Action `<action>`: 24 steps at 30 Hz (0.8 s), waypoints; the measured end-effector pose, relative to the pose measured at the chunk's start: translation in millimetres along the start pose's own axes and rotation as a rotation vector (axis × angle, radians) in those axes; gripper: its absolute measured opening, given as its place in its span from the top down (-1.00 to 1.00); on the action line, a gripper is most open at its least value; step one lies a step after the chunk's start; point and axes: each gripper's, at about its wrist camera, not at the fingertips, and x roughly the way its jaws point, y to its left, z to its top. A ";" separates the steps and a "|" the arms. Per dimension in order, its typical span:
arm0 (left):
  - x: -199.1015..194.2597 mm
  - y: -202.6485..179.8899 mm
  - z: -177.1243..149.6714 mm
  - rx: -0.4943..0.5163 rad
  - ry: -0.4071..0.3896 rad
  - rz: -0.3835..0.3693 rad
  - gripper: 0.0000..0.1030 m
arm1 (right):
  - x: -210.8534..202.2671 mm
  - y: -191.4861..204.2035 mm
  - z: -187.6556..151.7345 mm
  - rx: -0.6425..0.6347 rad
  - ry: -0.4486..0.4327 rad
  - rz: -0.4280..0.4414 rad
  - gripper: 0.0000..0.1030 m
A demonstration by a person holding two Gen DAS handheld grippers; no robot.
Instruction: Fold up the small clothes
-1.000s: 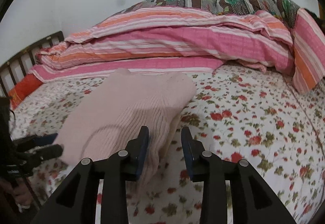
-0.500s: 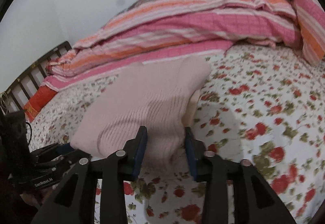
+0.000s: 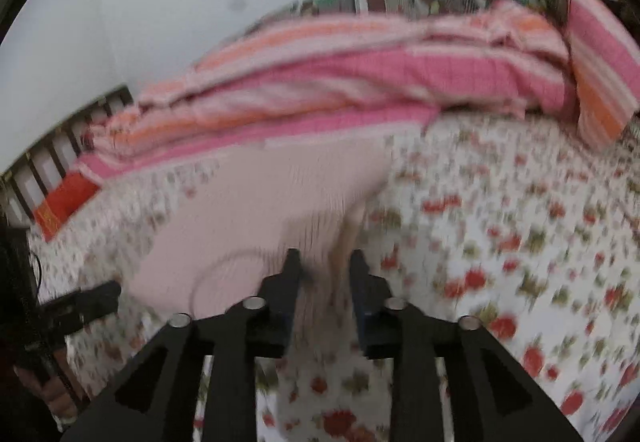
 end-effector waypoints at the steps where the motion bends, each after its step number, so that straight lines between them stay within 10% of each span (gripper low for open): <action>1: 4.1 -1.2 6.5 0.002 0.000 0.014 -0.04 | 0.3 2.7 7.5 -0.004 -0.018 0.003 0.42; 11: 72.5 -7.2 24.3 0.007 0.125 0.064 -0.06 | 67.1 13.9 12.5 -0.123 0.103 -0.119 0.59; 24: 122.5 11.9 76.1 -0.047 0.141 0.130 -0.07 | 82.4 7.0 46.7 -0.085 0.062 -0.064 0.43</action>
